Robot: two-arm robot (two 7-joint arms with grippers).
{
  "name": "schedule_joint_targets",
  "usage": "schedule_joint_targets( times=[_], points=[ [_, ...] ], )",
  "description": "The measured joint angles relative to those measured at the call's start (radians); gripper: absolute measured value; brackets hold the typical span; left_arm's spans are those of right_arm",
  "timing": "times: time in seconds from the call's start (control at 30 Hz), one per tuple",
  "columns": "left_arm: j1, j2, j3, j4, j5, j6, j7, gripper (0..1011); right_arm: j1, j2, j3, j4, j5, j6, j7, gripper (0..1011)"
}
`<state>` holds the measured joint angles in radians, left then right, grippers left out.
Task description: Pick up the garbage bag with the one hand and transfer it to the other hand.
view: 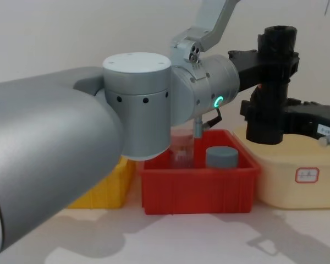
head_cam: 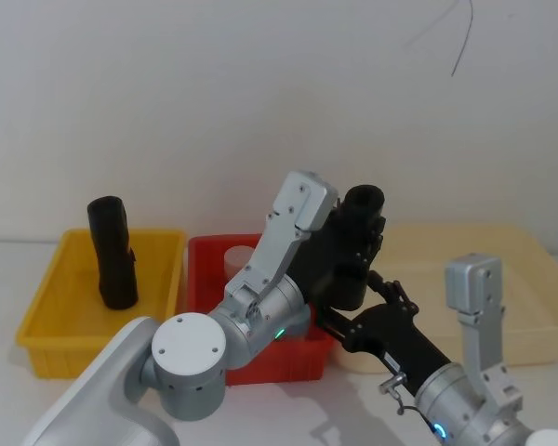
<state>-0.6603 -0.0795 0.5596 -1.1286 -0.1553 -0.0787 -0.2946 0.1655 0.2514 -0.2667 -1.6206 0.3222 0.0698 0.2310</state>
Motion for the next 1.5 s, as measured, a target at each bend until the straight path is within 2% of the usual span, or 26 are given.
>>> schedule_joint_targets(
  times=[0.43, 0.73, 0.87, 1.2, 1.23, 1.3, 1.33, 1.37, 1.43, 1.5],
  points=[
    [0.0, 0.0, 0.0, 0.0, 0.0, 0.0, 0.0, 370, 0.031, -0.014, -0.022, 0.028, -0.007, 0.015, 0.017, 1001],
    [0.0, 0.0, 0.0, 0.0, 0.0, 0.0, 0.0, 370, 0.053, -0.027, -0.023, 0.054, -0.011, 0.034, 0.013, 1001],
    [0.0, 0.0, 0.0, 0.0, 0.0, 0.0, 0.0, 370, 0.064, -0.034, -0.021, 0.066, -0.014, 0.046, 0.005, 962],
    [0.0, 0.0, 0.0, 0.0, 0.0, 0.0, 0.0, 370, 0.086, -0.051, -0.012, 0.089, -0.024, 0.073, -0.016, 680],
    [0.0, 0.0, 0.0, 0.0, 0.0, 0.0, 0.0, 370, 0.088, -0.052, -0.011, 0.09, -0.025, 0.074, -0.017, 680],
    [0.0, 0.0, 0.0, 0.0, 0.0, 0.0, 0.0, 370, 0.09, -0.055, -0.009, 0.093, -0.026, 0.075, -0.019, 580],
    [0.0, 0.0, 0.0, 0.0, 0.0, 0.0, 0.0, 370, 0.091, -0.055, -0.008, 0.094, -0.027, 0.076, -0.019, 565],
    [0.0, 0.0, 0.0, 0.0, 0.0, 0.0, 0.0, 370, 0.091, -0.056, -0.008, 0.094, -0.027, 0.076, -0.02, 496],
    [0.0, 0.0, 0.0, 0.0, 0.0, 0.0, 0.0, 370, 0.093, -0.059, -0.005, 0.096, -0.029, 0.077, -0.022, 478],
    [0.0, 0.0, 0.0, 0.0, 0.0, 0.0, 0.0, 370, 0.094, -0.06, -0.004, 0.097, -0.03, 0.077, -0.022, 396]
  ],
)
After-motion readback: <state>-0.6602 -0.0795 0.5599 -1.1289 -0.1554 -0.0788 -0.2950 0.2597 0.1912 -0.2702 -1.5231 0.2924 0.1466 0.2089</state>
